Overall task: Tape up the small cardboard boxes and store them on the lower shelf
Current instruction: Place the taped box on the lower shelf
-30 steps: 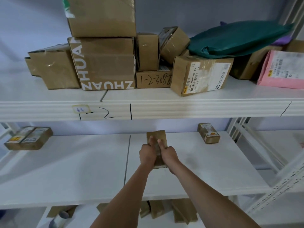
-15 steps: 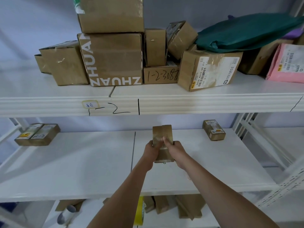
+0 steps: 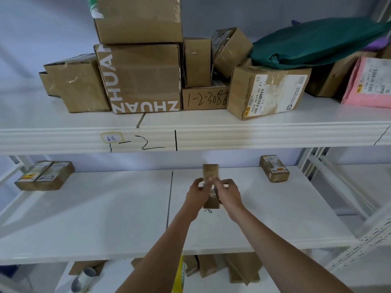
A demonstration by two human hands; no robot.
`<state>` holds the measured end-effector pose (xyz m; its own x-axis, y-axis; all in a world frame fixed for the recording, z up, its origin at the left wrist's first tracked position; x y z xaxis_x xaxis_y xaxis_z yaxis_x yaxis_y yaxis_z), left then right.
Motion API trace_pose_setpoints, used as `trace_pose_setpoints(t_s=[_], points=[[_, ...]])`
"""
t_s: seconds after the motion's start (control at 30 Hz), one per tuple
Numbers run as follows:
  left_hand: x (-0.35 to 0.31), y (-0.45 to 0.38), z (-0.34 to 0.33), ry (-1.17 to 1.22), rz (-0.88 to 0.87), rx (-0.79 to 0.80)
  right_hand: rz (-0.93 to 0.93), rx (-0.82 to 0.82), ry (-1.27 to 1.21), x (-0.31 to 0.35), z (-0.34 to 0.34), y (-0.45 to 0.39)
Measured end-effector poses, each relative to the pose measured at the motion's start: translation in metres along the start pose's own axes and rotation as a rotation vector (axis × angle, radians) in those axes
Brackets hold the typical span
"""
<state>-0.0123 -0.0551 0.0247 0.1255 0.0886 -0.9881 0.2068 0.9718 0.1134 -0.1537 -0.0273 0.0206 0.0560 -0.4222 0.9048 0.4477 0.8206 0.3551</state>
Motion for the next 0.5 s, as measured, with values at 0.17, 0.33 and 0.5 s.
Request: trace_pose_setpoints(t_s=[0.17, 0.33, 0.5], points=[[0.018, -0.002, 0.014, 0.332, 0.129, -0.037, 0.129, -0.023, 0.031, 0.011, 0.018, -0.005], [0.026, 0.002, -0.001, 0.471, 0.177, 0.092, -0.022, 0.169, 0.025, 0.001, 0.0, -0.001], [0.015, -0.001, -0.004, 0.306, 0.158, -0.085, 0.001, 0.177, 0.0, 0.003, -0.015, 0.002]])
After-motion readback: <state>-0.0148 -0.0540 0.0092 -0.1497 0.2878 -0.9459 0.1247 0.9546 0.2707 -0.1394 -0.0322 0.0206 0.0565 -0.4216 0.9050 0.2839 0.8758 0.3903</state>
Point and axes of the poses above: each hand's wrist, its own y-axis away from the middle knuckle, its own z-axis out of the back of the hand, x = y × z, the point moved 8 cm from there along -y, towards the middle knuckle, and after that the axes turned 6 degrees about -z, right-handed, at the moved point
